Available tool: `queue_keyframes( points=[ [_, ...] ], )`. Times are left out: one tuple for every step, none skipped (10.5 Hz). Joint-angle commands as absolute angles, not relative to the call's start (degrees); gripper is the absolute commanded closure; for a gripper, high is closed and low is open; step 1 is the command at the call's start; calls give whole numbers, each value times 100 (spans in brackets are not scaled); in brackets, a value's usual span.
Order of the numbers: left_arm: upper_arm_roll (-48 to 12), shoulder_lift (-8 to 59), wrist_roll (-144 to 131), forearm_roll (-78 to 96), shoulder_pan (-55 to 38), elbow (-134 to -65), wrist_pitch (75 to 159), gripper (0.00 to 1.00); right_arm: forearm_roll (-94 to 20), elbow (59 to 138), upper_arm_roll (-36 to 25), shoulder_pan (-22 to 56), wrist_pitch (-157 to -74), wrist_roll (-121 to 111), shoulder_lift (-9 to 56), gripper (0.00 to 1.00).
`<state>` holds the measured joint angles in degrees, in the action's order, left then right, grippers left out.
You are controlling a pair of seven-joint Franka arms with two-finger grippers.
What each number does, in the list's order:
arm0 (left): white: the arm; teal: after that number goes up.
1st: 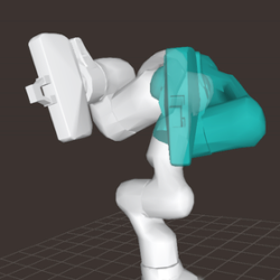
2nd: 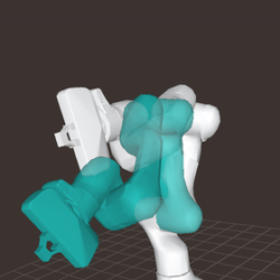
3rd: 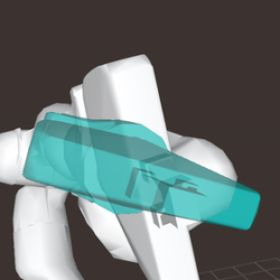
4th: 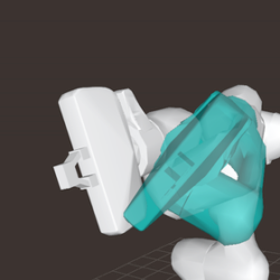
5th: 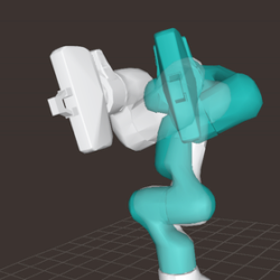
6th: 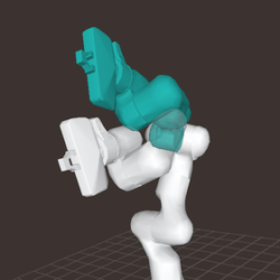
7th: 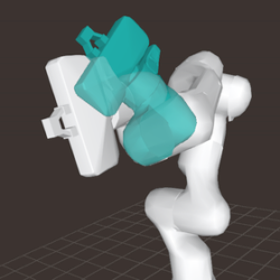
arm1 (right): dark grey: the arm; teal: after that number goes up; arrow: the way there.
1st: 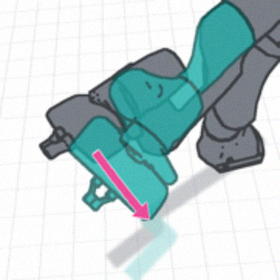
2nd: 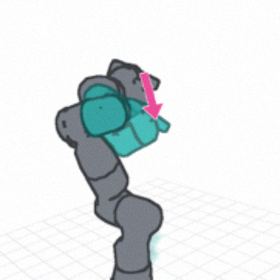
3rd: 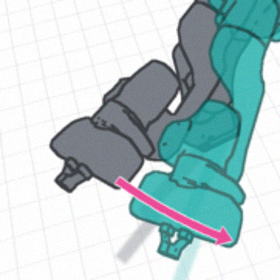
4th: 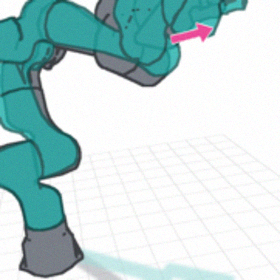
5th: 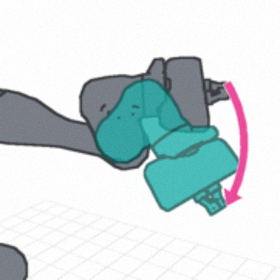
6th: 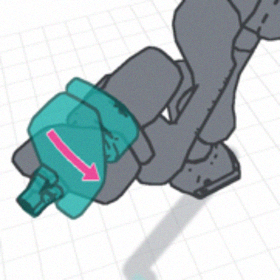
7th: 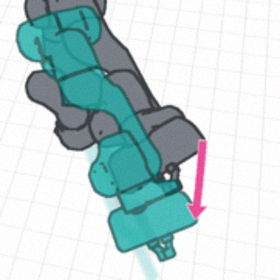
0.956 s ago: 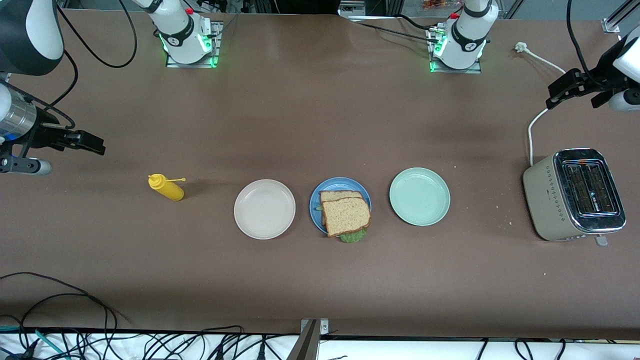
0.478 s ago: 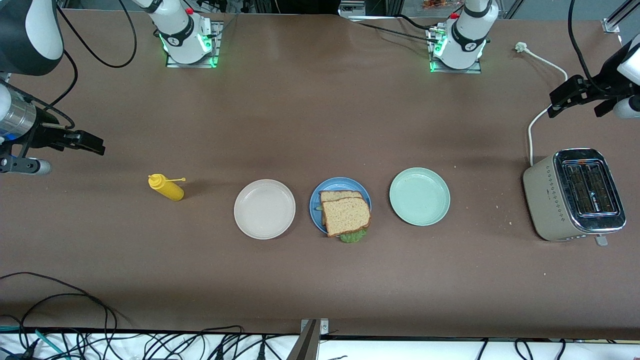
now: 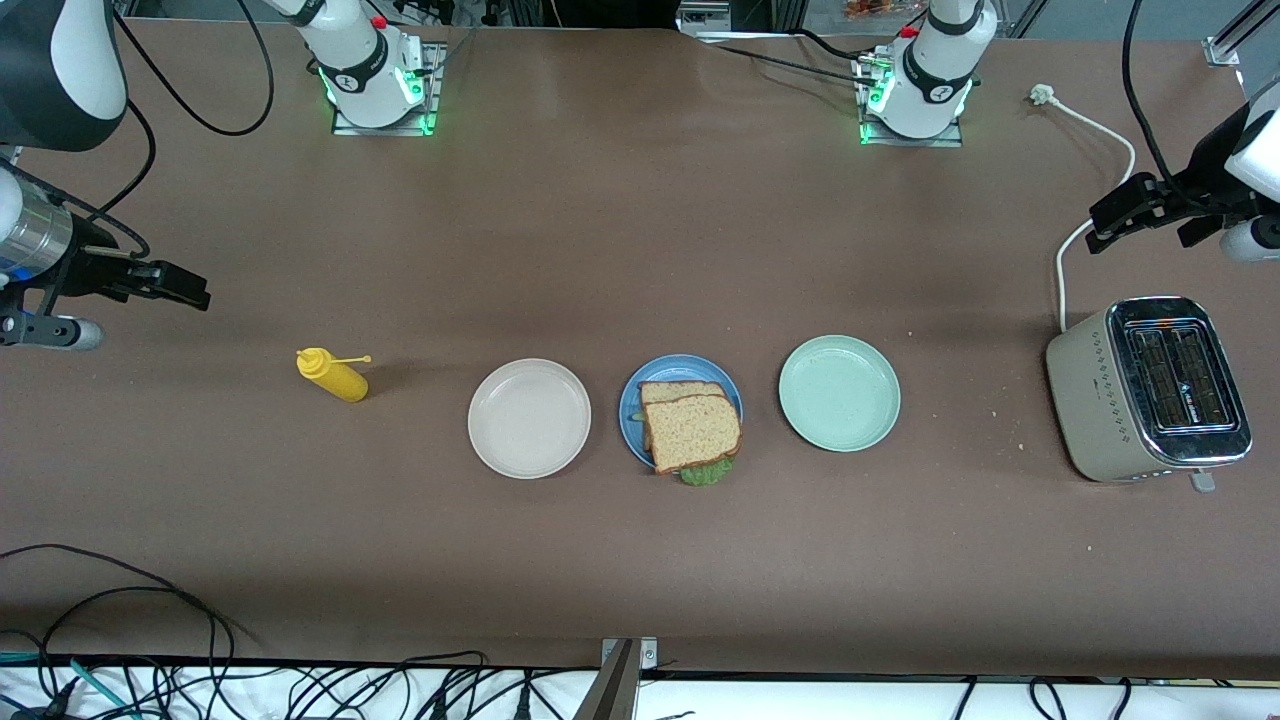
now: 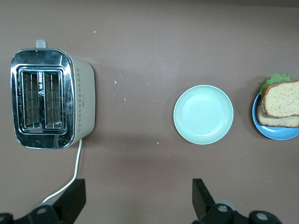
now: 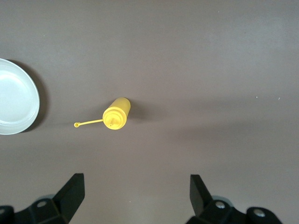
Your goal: Make sandwich in blue plate with both arms
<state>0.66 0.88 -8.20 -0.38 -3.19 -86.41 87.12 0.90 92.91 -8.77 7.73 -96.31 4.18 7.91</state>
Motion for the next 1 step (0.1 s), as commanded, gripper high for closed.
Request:
queue_keyframes(
  points=[
    [88,193,-896,-123,-360,-8437,8675,0,62,9167,-879,765,-9562,475,844,0]
  ],
)
